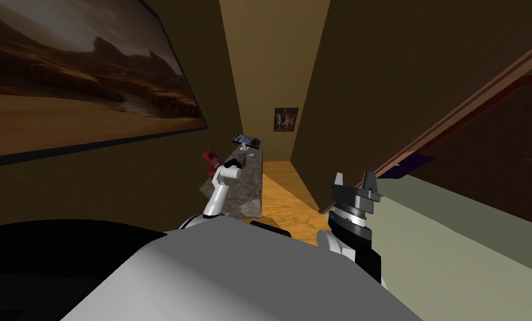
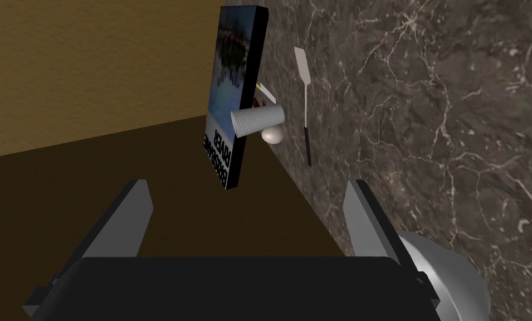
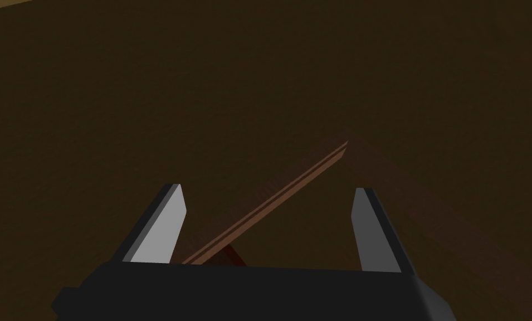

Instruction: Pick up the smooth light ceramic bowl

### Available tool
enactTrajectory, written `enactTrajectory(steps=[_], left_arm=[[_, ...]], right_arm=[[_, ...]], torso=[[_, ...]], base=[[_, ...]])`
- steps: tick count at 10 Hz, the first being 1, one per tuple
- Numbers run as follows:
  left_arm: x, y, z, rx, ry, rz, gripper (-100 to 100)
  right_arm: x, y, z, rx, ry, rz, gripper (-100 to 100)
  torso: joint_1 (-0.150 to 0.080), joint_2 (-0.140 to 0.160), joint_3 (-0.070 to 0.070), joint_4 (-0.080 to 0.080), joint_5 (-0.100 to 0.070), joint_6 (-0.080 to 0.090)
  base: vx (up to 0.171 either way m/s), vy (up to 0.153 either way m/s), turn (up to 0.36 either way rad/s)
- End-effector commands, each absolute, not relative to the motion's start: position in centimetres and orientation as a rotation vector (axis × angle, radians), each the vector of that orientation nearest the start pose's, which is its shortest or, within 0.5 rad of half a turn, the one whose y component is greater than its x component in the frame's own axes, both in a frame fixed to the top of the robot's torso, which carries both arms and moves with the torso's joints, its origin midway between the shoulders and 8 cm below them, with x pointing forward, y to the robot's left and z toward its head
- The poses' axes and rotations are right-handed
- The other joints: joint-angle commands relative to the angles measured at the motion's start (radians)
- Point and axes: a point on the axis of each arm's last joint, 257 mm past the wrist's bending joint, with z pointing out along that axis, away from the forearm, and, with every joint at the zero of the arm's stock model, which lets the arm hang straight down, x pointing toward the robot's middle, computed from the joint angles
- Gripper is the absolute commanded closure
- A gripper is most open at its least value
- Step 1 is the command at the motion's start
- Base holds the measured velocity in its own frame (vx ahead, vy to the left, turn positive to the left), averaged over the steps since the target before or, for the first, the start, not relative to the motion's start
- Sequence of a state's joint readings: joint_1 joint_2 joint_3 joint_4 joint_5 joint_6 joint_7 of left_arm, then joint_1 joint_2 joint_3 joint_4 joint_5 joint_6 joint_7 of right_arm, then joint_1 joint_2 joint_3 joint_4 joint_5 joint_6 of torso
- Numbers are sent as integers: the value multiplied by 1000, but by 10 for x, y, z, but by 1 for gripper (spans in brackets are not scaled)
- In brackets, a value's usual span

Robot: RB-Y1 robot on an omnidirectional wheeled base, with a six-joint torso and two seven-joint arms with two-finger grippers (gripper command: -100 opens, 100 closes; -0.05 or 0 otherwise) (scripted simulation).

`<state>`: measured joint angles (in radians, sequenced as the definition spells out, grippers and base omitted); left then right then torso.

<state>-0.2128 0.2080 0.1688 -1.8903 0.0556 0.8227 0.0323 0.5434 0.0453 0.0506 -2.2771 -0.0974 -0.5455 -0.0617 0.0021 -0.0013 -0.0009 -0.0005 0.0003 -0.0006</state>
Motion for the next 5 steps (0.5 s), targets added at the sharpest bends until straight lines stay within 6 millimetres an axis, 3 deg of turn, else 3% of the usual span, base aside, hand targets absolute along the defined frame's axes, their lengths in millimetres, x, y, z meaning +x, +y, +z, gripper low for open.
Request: enactTrajectory(steps=[1, 5], left_arm=[[566, 328, -149, -1445, 1369, -884, -100], [568, 333, -167, -1537, 1411, -827, -100]], right_arm=[[333, -284, 18, 776, 484, 1448, 0], [333, -284, 18, 776, 484, 1448, 0]], torso=[[0, 0, 0, 0, 0, 0], [0, 1, 0, 0, 0, 0]], base=[[13, 18, 69], [14, 24, 72]])
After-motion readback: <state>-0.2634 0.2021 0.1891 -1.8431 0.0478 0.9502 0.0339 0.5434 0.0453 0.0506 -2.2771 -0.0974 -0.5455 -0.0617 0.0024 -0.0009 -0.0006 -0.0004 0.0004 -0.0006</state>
